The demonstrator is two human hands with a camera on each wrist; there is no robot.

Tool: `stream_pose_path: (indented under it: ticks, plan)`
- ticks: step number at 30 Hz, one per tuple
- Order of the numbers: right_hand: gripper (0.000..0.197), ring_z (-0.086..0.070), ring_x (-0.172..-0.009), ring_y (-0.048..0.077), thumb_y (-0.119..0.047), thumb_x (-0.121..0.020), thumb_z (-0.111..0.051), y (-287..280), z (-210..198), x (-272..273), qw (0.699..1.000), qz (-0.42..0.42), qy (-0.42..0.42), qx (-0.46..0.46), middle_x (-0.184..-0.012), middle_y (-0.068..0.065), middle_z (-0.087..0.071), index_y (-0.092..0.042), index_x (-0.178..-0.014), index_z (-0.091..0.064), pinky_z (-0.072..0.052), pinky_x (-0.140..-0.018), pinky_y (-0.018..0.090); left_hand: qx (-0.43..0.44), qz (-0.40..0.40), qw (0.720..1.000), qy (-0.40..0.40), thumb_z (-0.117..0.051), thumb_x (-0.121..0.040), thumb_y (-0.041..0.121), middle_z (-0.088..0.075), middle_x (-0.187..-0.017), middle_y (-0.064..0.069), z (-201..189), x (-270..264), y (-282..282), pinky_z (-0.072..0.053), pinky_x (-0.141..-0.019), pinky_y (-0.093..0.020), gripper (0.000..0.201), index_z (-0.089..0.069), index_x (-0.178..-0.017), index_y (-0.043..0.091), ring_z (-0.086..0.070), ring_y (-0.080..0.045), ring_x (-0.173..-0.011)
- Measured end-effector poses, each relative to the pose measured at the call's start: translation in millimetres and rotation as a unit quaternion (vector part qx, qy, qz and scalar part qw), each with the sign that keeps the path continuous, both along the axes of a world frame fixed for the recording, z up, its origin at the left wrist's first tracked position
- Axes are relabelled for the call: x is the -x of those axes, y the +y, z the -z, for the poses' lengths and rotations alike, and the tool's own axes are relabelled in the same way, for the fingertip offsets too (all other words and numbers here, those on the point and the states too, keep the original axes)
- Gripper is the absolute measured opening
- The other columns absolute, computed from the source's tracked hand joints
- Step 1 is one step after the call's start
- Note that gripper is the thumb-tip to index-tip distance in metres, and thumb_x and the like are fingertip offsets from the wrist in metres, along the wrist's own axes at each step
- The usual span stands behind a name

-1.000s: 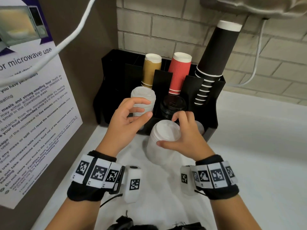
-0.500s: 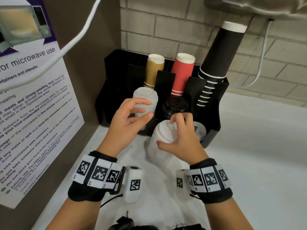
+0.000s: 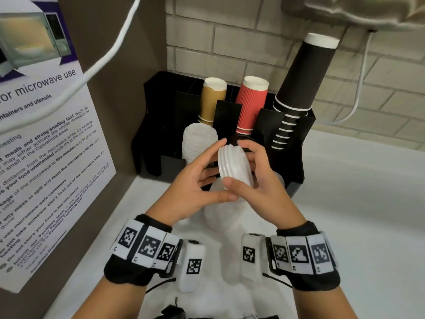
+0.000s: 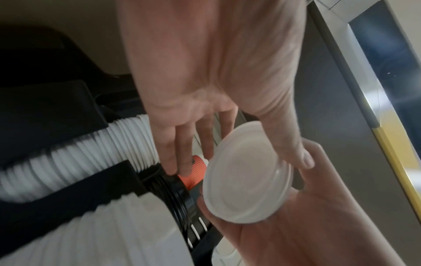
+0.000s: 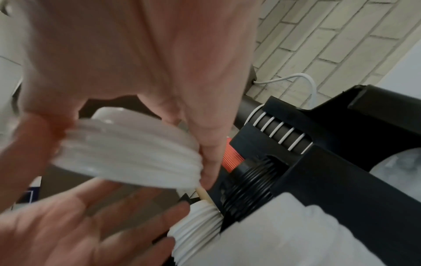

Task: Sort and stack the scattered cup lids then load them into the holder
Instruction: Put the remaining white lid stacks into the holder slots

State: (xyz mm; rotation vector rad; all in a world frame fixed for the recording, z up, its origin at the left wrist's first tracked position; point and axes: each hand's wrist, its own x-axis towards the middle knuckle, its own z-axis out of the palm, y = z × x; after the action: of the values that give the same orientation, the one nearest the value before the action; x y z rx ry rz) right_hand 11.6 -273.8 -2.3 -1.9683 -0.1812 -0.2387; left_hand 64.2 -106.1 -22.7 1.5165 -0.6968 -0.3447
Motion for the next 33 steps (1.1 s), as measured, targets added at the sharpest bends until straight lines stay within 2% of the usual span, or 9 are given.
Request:
stream_pose_path:
  ticks: [4,9,15,17,21,25,29,31,33]
  plan:
    - [0.064,-0.055,-0.115,0.003,-0.046,-0.078,-0.067,-4,-5,4,0.999,-0.036,0.019,0.001,-0.124,-0.012,-0.056,-0.049,-0.133,-0.034,-0.052,-0.088,0.023,0.033,-0.008,0.999,0.016,-0.087,-0.062,0.028,-0.045,-0.147,0.012,1,2,-2,-0.048,-0.104,-0.047,0.093,-0.039,-0.14,0.05,-0.055,-0.017,-0.127]
    - [0.063,-0.061,-0.111,0.012,-0.029,-0.074,-0.077,-14,-11,5,0.996,-0.056,0.038,-0.054,-0.121,-0.01,-0.06,-0.036,-0.13,-0.049,-0.056,-0.088,0.034,0.04,-0.02,0.999,0.002,-0.087,-0.059,0.03,-0.049,-0.138,0.014,2,3,-5,-0.055,-0.095,-0.044,0.09,-0.044,-0.136,0.049,-0.06,-0.02,-0.12]
    - [0.066,-0.063,-0.108,0.017,-0.025,-0.069,-0.082,-15,-13,7,0.996,-0.041,0.032,-0.067,-0.116,-0.008,-0.06,-0.033,-0.128,-0.054,-0.056,-0.087,0.038,0.022,-0.015,0.999,-0.022,-0.089,-0.057,0.032,-0.047,-0.137,0.021,1,2,-8,-0.052,-0.1,-0.043,0.095,-0.042,-0.137,0.05,-0.059,-0.017,-0.12]
    - [0.067,-0.063,-0.107,0.017,-0.023,-0.069,-0.084,-15,-12,6,0.997,-0.034,0.026,-0.063,-0.116,-0.006,-0.06,-0.032,-0.128,-0.053,-0.056,-0.087,0.037,0.016,-0.015,0.999,-0.032,-0.088,-0.057,0.034,-0.046,-0.139,0.02,2,1,-9,-0.05,-0.102,-0.04,0.095,-0.041,-0.138,0.05,-0.058,-0.014,-0.12]
    - [0.068,-0.064,-0.1,0.013,-0.015,-0.071,-0.083,-15,-8,5,0.996,-0.024,0.022,-0.078,-0.116,-0.004,-0.059,-0.033,-0.127,-0.049,-0.055,-0.075,0.027,0.016,-0.014,0.998,-0.058,-0.09,-0.057,0.035,-0.046,-0.139,0.025,3,1,-11,-0.047,-0.103,-0.026,0.096,-0.041,-0.136,0.055,-0.054,-0.01,-0.126]
    - [0.066,-0.066,-0.098,0.014,-0.02,-0.068,-0.082,-19,-11,2,0.997,-0.017,0.008,-0.081,-0.115,-0.006,-0.06,-0.031,-0.124,-0.049,-0.057,-0.076,0.031,0.004,-0.022,0.998,-0.057,-0.087,-0.059,0.035,-0.041,-0.147,0.019,3,-2,-7,-0.043,-0.102,-0.018,0.099,-0.035,-0.142,0.048,-0.051,-0.004,-0.128]
    - [0.064,-0.066,-0.098,0.013,-0.032,-0.061,-0.081,-43,-12,-10,0.992,0.075,-0.049,-0.088,-0.115,-0.007,-0.057,-0.036,-0.116,-0.048,-0.058,-0.076,0.031,0.025,-0.071,0.996,-0.046,-0.083,-0.069,0.049,-0.048,-0.14,0.017,0,-5,-1,-0.044,-0.104,-0.028,0.071,-0.047,-0.131,0.048,-0.054,-0.003,-0.123]
    - [0.066,-0.064,-0.102,0.015,-0.023,-0.066,-0.084,-64,-8,-20,0.983,0.16,-0.081,-0.041,-0.12,-0.002,-0.053,-0.033,-0.119,-0.046,-0.056,-0.079,0.03,0.036,-0.109,0.992,-0.044,-0.075,-0.071,0.051,-0.054,-0.132,0.016,-2,-8,2,-0.047,-0.101,-0.031,0.051,-0.055,-0.117,0.049,-0.057,-0.003,-0.117]
    - [0.071,-0.058,-0.109,0.019,-0.016,-0.067,-0.084,-85,-2,-28,0.969,0.229,-0.083,0.051,-0.125,0.002,-0.046,-0.028,-0.124,-0.044,-0.052,-0.085,0.032,0.039,-0.135,0.989,-0.05,-0.072,-0.076,0.043,-0.056,-0.128,0.009,-1,-12,5,-0.049,-0.098,-0.031,0.038,-0.058,-0.111,0.045,-0.059,-0.004,-0.112]
